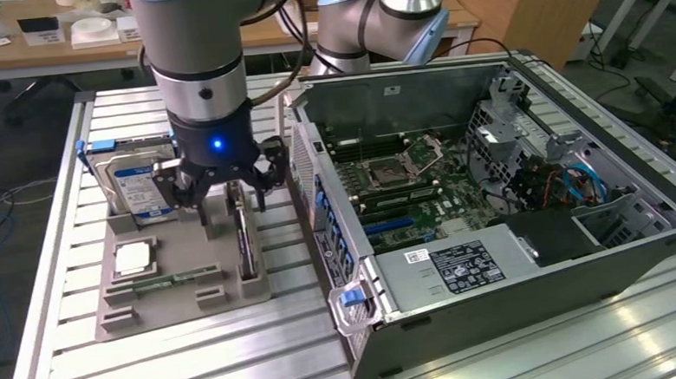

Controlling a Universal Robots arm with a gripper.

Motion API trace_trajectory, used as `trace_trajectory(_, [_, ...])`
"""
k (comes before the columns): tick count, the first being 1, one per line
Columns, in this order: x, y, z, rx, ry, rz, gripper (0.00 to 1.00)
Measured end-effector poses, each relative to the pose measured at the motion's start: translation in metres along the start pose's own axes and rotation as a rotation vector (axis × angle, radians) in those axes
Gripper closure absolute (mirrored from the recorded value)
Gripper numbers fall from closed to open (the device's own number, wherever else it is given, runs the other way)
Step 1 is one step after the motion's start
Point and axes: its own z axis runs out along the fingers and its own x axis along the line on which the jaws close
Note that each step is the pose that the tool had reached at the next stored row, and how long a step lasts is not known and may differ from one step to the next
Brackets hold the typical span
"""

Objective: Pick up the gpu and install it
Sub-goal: 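Pick up the gpu and move the gpu toward the slot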

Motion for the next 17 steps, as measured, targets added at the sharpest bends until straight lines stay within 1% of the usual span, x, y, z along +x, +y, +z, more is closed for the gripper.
trace_trajectory(17, [0.001, -0.0057, 0.0303, -0.0002, 0.0004, -0.011, 0.24])
